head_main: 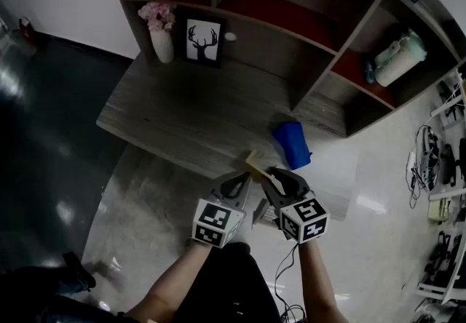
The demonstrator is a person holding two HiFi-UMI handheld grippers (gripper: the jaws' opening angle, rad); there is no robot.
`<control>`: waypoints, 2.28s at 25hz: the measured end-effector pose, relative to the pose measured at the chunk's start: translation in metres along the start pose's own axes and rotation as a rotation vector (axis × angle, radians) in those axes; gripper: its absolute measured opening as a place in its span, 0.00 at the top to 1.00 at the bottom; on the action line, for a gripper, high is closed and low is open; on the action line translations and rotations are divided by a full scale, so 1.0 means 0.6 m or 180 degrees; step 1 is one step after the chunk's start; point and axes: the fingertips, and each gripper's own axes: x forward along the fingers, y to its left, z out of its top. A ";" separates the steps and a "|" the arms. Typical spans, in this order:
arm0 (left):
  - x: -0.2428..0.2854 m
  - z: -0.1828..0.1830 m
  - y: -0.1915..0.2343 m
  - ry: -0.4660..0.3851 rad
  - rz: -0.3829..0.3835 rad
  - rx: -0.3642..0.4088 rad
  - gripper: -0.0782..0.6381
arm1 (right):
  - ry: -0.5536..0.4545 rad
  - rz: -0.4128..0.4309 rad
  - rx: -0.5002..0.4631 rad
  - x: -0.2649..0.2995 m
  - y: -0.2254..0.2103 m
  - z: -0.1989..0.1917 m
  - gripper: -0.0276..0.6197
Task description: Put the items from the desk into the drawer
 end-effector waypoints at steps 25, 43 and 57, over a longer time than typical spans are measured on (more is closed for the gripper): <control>0.064 -0.078 0.054 0.0305 -0.0114 -0.0092 0.88 | 0.1579 0.0551 -0.0730 0.115 -0.025 -0.112 0.71; 0.062 -0.094 0.069 0.0346 -0.0103 -0.0199 0.88 | 0.1996 0.0395 -0.1014 0.136 -0.028 -0.141 0.87; 0.064 -0.061 0.043 0.0282 -0.0205 -0.0065 0.88 | 0.1495 0.0169 -0.0363 0.091 -0.044 -0.093 0.87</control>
